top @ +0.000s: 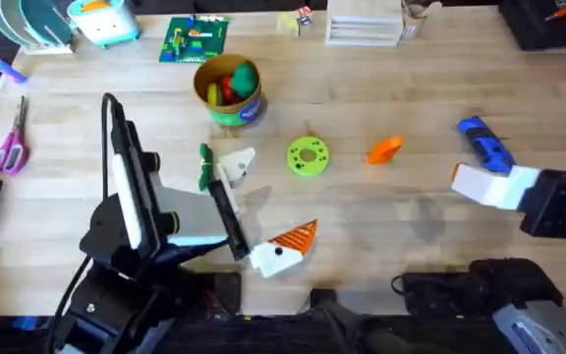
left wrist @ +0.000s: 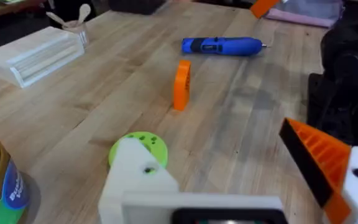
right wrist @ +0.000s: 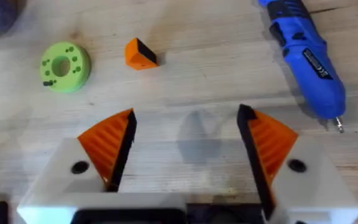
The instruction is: Pick up the gripper from the table and insert it into the empty holder that is missing its gripper. Then pick up a screw, insert it into the mounting hole, and use the screwdriver to tighten it. Finally, clean up the table by picking up the vegetable and placing it into the bucket.
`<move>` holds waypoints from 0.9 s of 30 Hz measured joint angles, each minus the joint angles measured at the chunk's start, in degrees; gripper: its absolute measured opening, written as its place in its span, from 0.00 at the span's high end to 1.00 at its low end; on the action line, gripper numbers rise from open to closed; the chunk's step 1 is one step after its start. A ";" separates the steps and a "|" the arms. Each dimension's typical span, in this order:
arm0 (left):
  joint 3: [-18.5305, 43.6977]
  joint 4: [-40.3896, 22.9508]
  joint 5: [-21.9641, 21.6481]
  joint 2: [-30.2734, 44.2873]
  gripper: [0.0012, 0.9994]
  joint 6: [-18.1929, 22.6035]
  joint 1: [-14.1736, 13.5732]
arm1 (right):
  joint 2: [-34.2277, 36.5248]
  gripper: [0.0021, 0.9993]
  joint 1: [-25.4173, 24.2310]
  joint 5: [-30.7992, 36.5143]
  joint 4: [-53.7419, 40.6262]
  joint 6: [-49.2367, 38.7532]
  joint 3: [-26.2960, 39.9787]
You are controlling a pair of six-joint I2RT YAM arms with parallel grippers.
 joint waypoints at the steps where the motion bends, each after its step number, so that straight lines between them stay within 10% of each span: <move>1: -0.04 0.14 0.02 0.00 0.01 -0.04 0.00 | -0.02 0.01 0.00 0.50 -0.12 0.00 0.00; 20: -0.17 2.69 -0.93 0.00 0.01 -6.99 0.00 | -0.02 0.01 0.00 -2.05 9.25 1.46 0.00; 27: -2.85 14.09 -3.34 0.00 0.01 -3.11 0.00 | -0.02 0.01 0.00 -2.55 13.15 2.10 0.00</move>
